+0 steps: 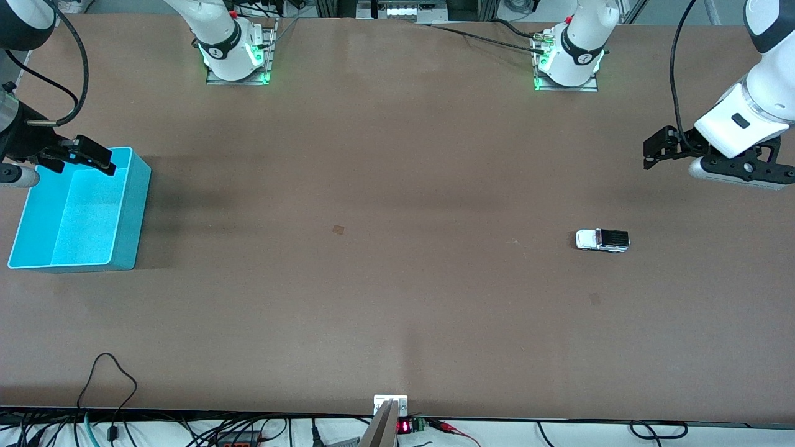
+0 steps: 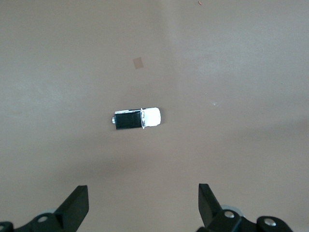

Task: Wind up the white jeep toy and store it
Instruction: 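Move the left gripper toward the white toy jeep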

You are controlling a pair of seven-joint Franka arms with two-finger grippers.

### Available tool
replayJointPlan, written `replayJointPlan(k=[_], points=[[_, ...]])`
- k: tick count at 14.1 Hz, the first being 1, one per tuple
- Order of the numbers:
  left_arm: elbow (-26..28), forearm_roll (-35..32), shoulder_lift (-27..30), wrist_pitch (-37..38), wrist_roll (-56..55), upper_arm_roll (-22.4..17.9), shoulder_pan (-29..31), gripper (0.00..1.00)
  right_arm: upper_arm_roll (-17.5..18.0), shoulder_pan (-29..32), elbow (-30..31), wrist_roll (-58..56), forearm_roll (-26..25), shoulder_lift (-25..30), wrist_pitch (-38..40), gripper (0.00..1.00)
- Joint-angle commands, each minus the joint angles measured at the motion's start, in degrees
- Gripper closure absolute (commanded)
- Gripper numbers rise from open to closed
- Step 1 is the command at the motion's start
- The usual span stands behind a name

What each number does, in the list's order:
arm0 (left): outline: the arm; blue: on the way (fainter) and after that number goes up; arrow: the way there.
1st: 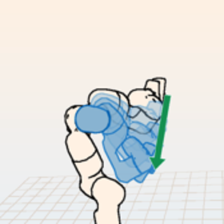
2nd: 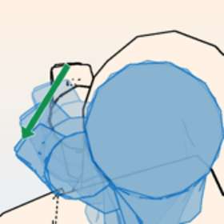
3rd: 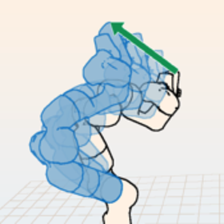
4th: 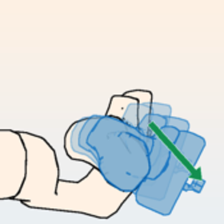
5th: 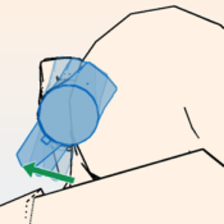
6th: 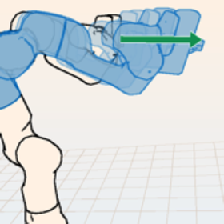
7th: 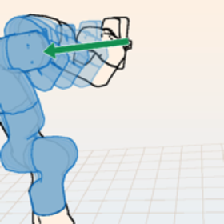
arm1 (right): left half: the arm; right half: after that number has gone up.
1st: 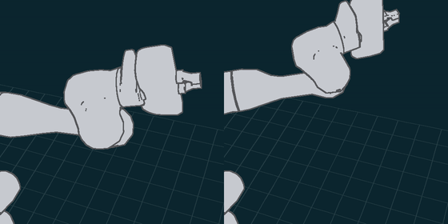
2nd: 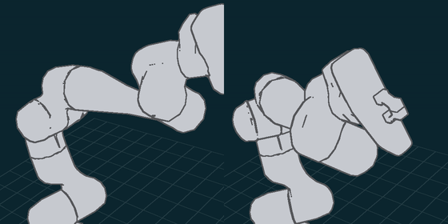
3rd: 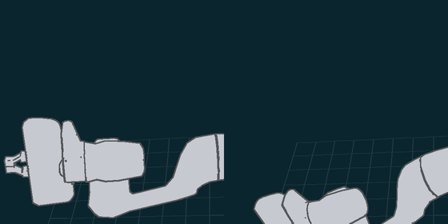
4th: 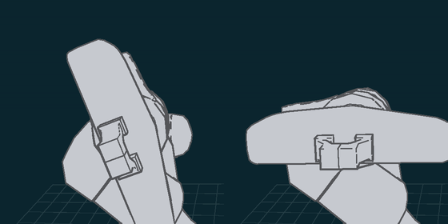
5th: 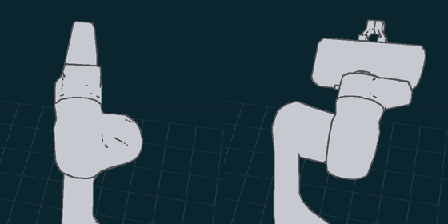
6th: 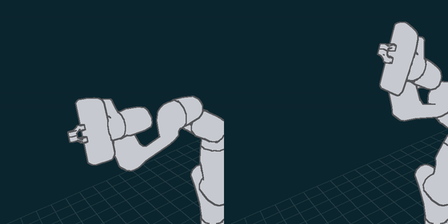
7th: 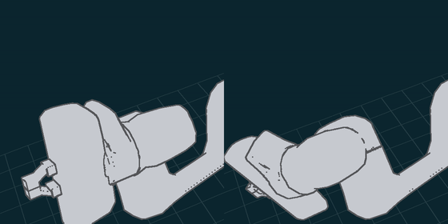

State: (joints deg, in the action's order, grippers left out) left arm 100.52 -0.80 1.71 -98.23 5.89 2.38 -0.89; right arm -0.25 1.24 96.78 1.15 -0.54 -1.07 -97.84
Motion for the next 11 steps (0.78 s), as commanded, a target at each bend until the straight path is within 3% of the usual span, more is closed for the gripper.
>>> replayJointPlan(k=[1,5,6,7,8,9,10,11], points=[[0.4,-1.0,0.5,0.1,1.0,-0.3,-0.1,0.0,0.5,0.7,-0.2,-1.1,0.4,0.4,0.5,0.0],[0.4,-1.0,0.5,0.1,0.8,-0.3,-0.1,0.0,0.5,0.7,-0.1,-1.2,0.5,0.4,0.5,0.0],[0.4,-1.0,0.5,0.3,0.8,-0.3,-0.1,0.0,0.5,0.7,-0.1,-1.2,0.4,0.4,0.5,0.07],[0.3,-0.9,0.5,1.0,0.7,-0.3,-0.1,0.0,0.5,0.7,-0.1,-1.2,0.4,0.4,0.5,0.31],[0.4,-0.9,0.5,1.4,0.6,-0.3,0.3,0.0,0.5,0.7,-0.1,-1.2,0.4,0.4,0.5,0.47],[0.3,-0.9,0.5,1.9,1.0,-0.2,0.4,0.0,0.5,0.7,-0.1,-1.2,0.4,0.4,0.5,0.51],[0.3,-0.9,0.5,2.5,1.0,-0.2,0.4,0.0,0.5,0.6,-0.1,-1.2,0.4,0.4,0.5,0.46],[0.3,-0.7,0.4,3.3,1.1,-0.2,0.4,0.0,0.5,0.6,-0.1,-1.2,0.4,0.4,0.5,0.16]])
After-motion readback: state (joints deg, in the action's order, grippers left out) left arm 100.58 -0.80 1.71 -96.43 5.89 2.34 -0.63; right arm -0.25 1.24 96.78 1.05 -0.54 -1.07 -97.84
